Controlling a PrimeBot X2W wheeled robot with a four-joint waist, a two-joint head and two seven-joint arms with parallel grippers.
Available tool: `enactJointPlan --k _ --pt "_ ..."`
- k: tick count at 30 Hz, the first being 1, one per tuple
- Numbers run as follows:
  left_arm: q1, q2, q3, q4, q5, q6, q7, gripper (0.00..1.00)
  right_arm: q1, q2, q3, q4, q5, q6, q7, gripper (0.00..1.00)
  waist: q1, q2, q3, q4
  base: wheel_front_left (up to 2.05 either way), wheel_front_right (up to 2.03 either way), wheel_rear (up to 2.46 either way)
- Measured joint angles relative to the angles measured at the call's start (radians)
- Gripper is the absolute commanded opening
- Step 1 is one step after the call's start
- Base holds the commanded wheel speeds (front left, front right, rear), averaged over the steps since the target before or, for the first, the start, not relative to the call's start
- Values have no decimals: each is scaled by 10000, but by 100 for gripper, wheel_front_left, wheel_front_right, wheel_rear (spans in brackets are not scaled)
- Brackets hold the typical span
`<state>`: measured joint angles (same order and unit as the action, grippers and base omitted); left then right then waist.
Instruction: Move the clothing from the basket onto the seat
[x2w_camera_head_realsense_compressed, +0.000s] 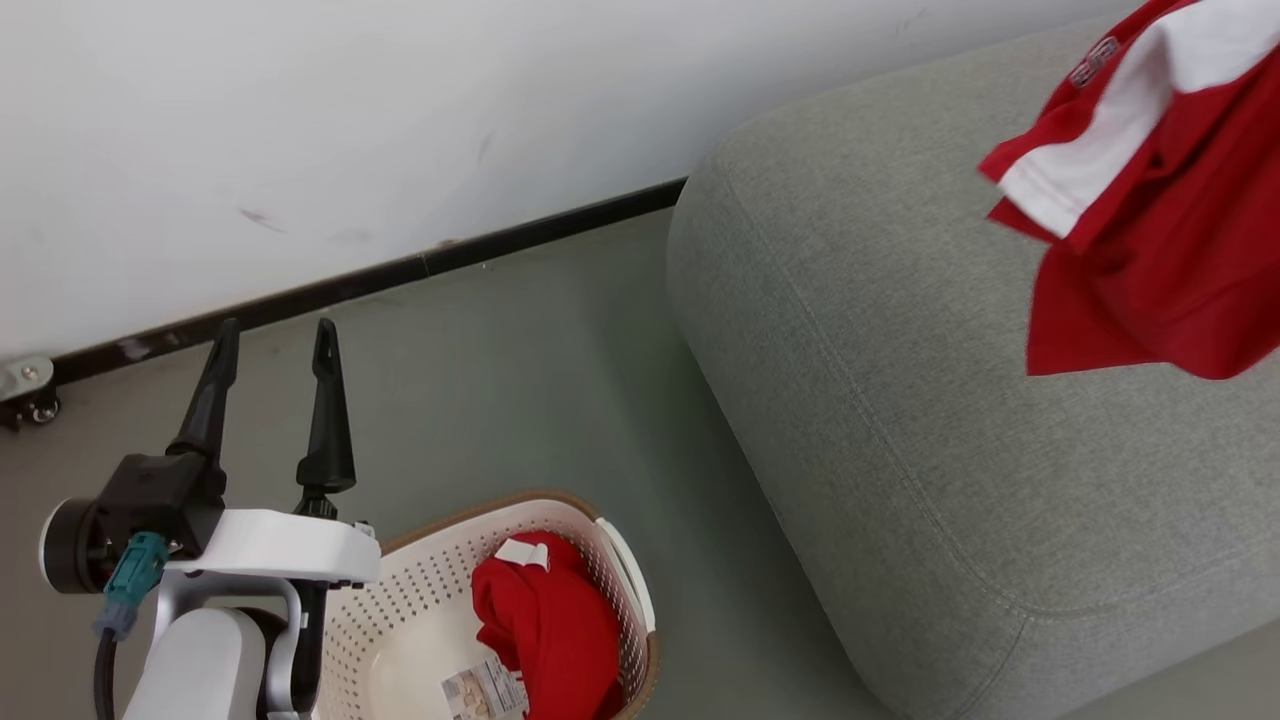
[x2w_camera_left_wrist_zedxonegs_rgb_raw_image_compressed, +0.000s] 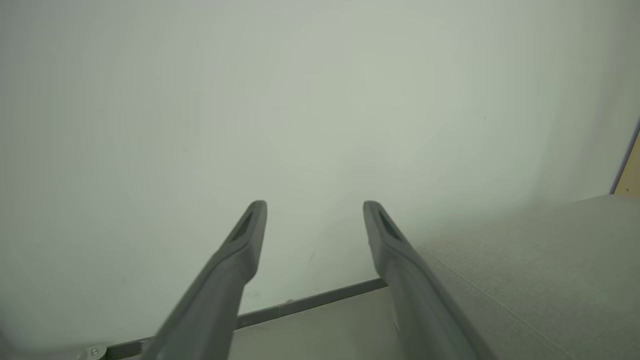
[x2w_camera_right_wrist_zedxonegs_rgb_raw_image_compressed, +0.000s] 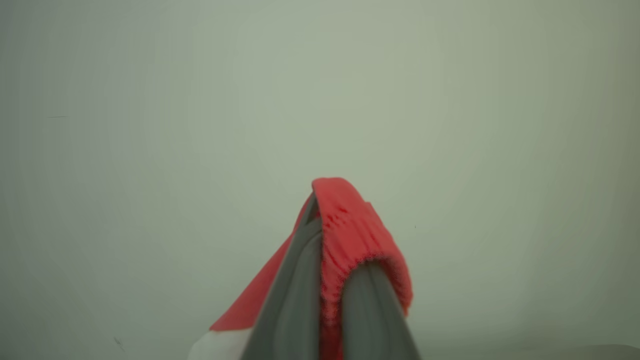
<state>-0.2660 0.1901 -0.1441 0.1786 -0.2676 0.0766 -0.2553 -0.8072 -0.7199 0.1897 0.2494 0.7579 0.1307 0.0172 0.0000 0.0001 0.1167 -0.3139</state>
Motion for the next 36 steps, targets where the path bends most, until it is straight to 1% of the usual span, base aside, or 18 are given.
enactJointPlan --k 4,7,11,15,20,29,33,36 --pt "5 98 0 -305 134 33 0 100 -524 -209 -313 677 2 0 215 0 0 0 313 80 0 0 0" --pt "5 284 -6 -558 261 44 0 100 -769 -364 -520 1197 2 0 407 0 0 0 558 154 0 0 0" --pt "5 382 -15 -802 349 44 88 100 -968 -539 -591 1776 0 -2 543 0 0 0 889 256 0 0 0" --pt "4 562 -50 -1064 430 44 265 100 -1237 -794 -748 2163 0 -2 548 0 0 0 1227 358 0 0 0" --pt "-18 635 -105 -1329 535 42 384 100 -1418 -999 -849 2510 -96 -2 546 0 0 -1 1563 447 0 0 0" --pt "-243 648 -430 -1707 656 12 717 100 -2108 -1064 -1009 3091 -192 -2 249 0 0 0 2307 607 0 0 0" --pt "-518 846 -416 -1962 800 12 886 100 -2514 -1101 -1120 3379 -372 0 -17 0 0 0 2694 676 0 0 0" --pt "-596 871 -410 -2107 874 12 968 100 -2685 -1049 -1074 3405 -564 0 -196 0 0 0 2914 707 0 0 0"
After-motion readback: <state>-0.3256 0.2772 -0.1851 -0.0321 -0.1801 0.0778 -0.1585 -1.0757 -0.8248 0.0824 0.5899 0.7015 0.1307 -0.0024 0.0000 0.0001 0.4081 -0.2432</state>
